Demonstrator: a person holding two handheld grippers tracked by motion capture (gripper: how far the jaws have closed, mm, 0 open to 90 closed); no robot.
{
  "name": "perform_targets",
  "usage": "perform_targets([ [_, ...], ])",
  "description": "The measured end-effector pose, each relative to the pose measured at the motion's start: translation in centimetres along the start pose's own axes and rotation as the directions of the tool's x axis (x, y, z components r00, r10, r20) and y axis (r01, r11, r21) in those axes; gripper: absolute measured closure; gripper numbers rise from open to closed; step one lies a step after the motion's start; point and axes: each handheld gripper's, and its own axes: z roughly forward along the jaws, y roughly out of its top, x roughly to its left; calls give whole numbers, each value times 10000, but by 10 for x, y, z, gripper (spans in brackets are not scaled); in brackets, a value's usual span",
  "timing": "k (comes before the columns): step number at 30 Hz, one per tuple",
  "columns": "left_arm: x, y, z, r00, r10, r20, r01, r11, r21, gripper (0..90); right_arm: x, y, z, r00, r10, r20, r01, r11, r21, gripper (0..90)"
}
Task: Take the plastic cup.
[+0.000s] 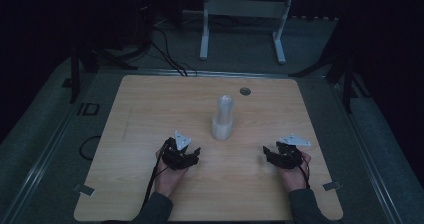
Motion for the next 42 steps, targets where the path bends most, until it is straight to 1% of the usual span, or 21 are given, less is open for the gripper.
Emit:
perform_targets([
  [2,0,0,0,10000,0,0,0,10000,0,339,0,0,0,10000,-20,-12,20,10000,-21,401],
  [3,-1,2,0,10000,-42,83,43,10000,-56,330,2,2,-2,10000,-90,-13,90,9999,-60,401],
  [6,0,3,0,9999,12,113,-11,10000,-87,327,3,5,-4,9999,-133,-40,132,9998,-151,401],
  [7,1,5,-1,9999,-73,86,74,9998,-177,327,3,6,-5,9999,-148,-53,147,9997,-188,401],
  [13,3,9,-1,9995,-230,204,236,9993,-283,324,6,13,-9,9995,-276,-157,271,9991,-326,401],
  [15,3,11,-2,9996,-291,-34,290,9988,-405,311,7,16,-10,9991,-390,-146,385,9986,-369,401],
  [17,4,13,-4,9991,-389,178,398,9976,-572,311,9,19,-13,9989,-442,-171,435,9982,-423,400],
  [19,3,16,-4,9989,-391,256,406,9972,-630,311,10,23,-15,9984,-532,-169,522,9973,-517,398],
  [21,3,19,-3,9987,-341,385,367,9970,-689,311,12,28,-17,9978,-640,-155,630,9962,-605,397],
  [24,1,24,-2,9983,-282,517,320,9967,-750,311,16,36,-20,9955,-938,-109,927,9926,-788,397],
  [27,-2,30,1,9964,-256,813,314,9970,-712,312,19,45,-24,9935,-1128,-129,1110,9892,-960,395],
  [29,-3,33,2,9959,-168,886,229,9973,-694,317,22,51,-25,9921,-1248,-132,1227,9869,-1048,395],
  [30,-5,36,4,9952,-67,977,136,9974,-701,317,24,56,-27,9915,-1274,-278,1232,9851,-1197,395],
  [31,-5,36,4,9952,-67,977,136,9974,-701,317,24,56,-27,9915,-1274,-278,1232,9851,-1197,395],
  [35,-7,42,8,9941,124,1075,-45,9973,-736,316,29,66,-28,9900,-1359,-373,1293,9812,-1436,395],
  [36,-8,46,10,9938,197,1094,-117,9972,-736,307,31,71,-28,9892,-1376,-506,1284,9797,-1539,395],
  [37,-8,46,10,9938,197,1094,-117,9972,-736,305,31,71,-28,9892,-1376,-506,1284,9797,-1539,395],
  [38,-9,48,11,9937,240,1097,-157,9969,-765,304,33,76,-29,9890,-1357,-593,1246,9790,-1616,395],
  [42,-10,54,14,9924,365,1175,-268,9962,-834,303,36,83,-28,9872,-1424,-718,1285,9769,-1706,389],
])
